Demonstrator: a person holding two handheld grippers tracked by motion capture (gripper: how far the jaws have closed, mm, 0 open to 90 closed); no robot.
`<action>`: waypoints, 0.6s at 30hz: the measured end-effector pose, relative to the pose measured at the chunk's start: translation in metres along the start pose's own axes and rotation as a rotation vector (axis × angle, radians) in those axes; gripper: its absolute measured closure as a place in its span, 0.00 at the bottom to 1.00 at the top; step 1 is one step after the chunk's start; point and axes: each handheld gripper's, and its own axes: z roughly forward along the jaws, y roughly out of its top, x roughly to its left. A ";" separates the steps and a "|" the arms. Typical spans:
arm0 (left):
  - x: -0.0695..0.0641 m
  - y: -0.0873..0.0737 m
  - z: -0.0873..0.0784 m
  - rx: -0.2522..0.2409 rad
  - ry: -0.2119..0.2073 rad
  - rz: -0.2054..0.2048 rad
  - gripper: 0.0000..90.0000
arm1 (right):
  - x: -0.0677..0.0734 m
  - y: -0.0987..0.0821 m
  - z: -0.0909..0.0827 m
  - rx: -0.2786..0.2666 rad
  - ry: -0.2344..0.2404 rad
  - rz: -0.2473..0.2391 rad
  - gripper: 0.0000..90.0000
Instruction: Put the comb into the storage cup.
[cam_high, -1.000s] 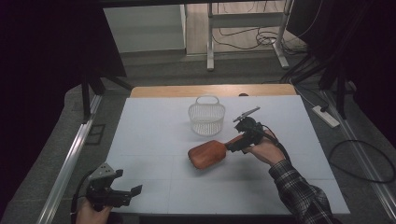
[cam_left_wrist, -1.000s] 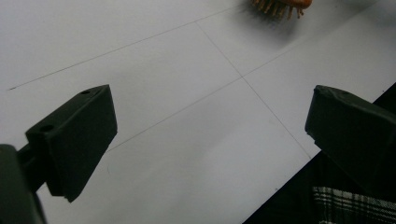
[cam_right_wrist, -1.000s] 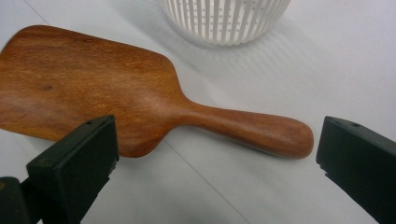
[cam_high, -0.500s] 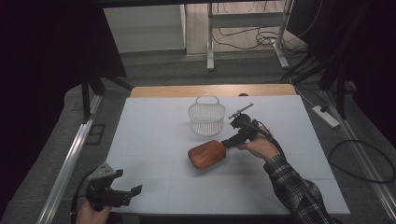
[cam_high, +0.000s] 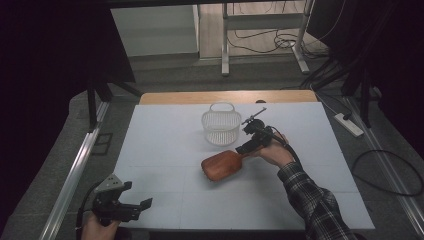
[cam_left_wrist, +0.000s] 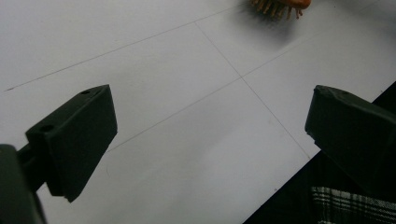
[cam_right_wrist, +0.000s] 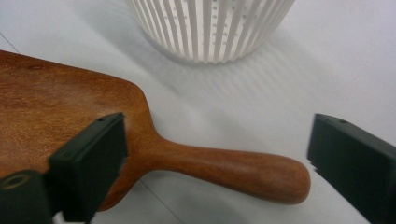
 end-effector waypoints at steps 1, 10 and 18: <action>0.000 0.000 0.000 0.000 0.001 0.000 0.03 | 0.000 0.000 0.000 -0.006 -0.003 -0.006 0.13; 0.000 0.000 0.000 0.001 0.000 0.005 0.03 | 0.001 0.002 -0.006 -0.042 -0.013 -0.036 0.53; -0.001 0.000 0.000 0.000 -0.001 0.007 0.03 | -0.002 0.004 -0.006 -0.045 0.039 -0.031 0.81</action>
